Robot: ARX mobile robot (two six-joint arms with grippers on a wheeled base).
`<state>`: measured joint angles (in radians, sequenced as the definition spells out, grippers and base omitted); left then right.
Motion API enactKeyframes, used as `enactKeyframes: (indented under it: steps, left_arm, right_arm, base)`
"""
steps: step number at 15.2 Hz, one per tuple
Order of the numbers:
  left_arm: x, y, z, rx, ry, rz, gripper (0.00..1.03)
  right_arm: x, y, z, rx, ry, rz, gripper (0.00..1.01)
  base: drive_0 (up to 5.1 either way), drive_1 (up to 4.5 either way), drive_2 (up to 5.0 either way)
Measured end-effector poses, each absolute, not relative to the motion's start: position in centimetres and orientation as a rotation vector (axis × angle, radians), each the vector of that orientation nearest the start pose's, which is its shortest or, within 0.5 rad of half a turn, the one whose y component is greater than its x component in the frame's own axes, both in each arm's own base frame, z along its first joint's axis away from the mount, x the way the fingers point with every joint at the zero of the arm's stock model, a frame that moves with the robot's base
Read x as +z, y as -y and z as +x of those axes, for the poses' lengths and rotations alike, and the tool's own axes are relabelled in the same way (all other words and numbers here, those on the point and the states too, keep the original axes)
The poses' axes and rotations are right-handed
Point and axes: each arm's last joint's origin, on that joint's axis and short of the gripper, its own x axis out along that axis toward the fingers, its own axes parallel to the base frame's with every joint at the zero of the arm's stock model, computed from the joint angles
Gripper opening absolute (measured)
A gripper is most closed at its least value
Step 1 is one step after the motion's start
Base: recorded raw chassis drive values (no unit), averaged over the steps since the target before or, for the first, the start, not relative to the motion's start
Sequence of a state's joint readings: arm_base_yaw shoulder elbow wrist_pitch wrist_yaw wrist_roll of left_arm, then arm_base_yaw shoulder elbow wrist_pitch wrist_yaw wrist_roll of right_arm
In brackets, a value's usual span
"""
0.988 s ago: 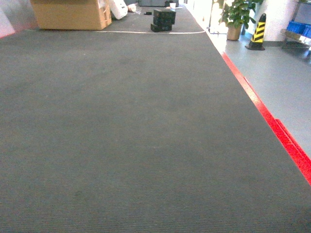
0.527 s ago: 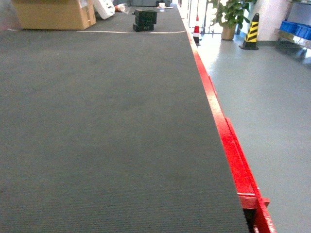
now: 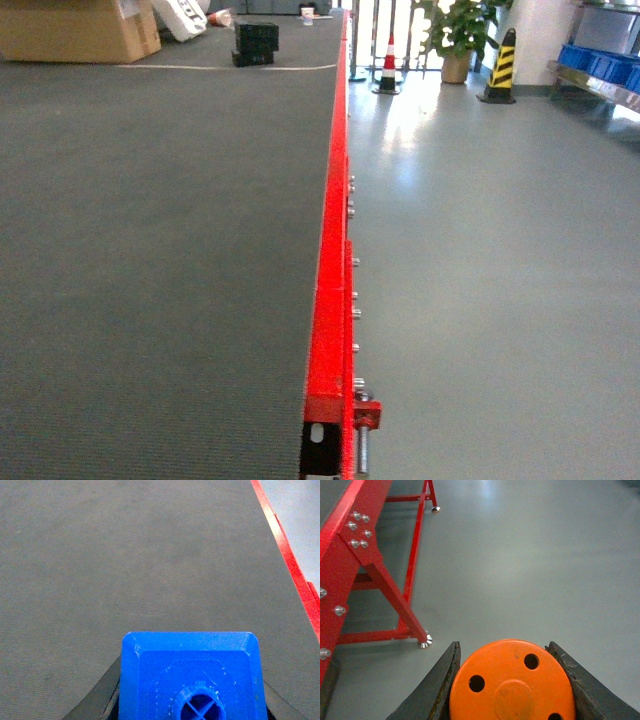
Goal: Sort blue parts and orange caps into right shelf containers
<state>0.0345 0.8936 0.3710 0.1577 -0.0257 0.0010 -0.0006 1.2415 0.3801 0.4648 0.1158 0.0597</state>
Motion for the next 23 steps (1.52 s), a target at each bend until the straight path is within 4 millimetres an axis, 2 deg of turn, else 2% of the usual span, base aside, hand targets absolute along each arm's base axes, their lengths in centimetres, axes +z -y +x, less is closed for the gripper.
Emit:
enactKeyframes:
  steps: [14,23]
  left_arm:
    - [20.41,-0.71,18.70,0.059,-0.367,-0.001,0.45]
    - [20.39,-0.71,18.70,0.058,-0.368,-0.001,0.45]
  right_arm:
    - [16.90,0.35,22.87,-0.126,-0.394,0.036,0.44]
    - [16.90,0.35,22.87,-0.127,-0.395,0.036,0.44]
  base:
    - [5.0,-2.42,-2.4]
    - [4.9,-3.36,-1.5]
